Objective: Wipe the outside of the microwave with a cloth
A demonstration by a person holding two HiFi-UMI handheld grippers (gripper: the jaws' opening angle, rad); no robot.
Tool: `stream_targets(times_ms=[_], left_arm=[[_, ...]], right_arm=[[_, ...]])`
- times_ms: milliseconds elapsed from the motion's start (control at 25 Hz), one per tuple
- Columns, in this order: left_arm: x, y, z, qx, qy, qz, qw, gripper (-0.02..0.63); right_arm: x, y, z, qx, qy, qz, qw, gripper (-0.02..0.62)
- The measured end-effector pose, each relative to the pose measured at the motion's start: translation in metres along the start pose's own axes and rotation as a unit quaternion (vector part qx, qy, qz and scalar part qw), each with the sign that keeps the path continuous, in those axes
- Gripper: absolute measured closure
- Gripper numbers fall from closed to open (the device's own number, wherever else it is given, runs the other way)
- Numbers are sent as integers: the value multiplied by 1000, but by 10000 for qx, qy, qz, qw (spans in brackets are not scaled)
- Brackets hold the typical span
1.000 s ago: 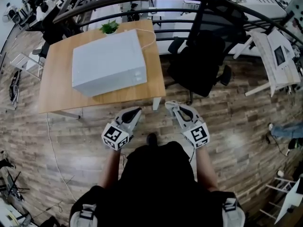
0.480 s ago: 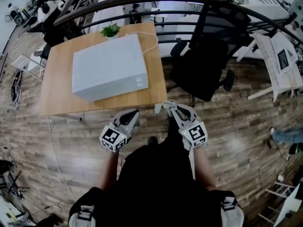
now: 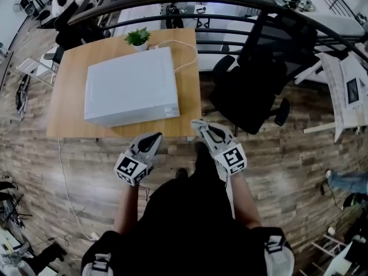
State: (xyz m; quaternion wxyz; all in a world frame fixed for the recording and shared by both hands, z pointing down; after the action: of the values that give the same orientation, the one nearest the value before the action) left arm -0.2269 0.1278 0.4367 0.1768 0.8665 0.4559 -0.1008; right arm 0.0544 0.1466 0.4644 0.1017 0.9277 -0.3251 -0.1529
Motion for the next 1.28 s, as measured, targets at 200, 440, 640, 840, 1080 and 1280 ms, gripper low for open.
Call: stream_targets(times_ms=[200, 440, 640, 840, 1080, 1280], left_arm=[[-15, 18, 3, -54, -139, 292, 9995, 604], [-28, 43, 7, -100, -294, 642, 9975, 604], [-30, 63, 16, -103, -377, 989, 9943, 604], [-30, 80, 23, 43, -474, 1386, 9892, 604], [-24, 95, 23, 260, -569, 1788, 9819, 604], [-23, 97, 24, 370, -638, 1872, 9795, 604]], right_arm=[[14, 35, -9, 49, 37, 512, 9987, 568], [30, 77, -18, 158, -26, 1138, 9934, 568], [55, 101, -22, 321, -86, 1580, 9869, 568], [75, 121, -20, 410, -247, 2083, 9769, 568], [89, 135, -20, 452, -431, 2599, 9636, 568], [95, 141, -21, 430, -510, 2708, 9603, 568]])
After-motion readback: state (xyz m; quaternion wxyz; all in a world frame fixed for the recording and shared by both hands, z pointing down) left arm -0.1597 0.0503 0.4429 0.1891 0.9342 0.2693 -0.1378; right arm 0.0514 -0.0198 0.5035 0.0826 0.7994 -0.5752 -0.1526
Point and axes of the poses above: the fingertips, and each gripper's own axes: y forward along the fingers, x to its right, z out of its top, the point moved 9 cm from there along -y, backward along the fingers, and after that the axes turned 12 degrees about -y, right-handed, at the moved point
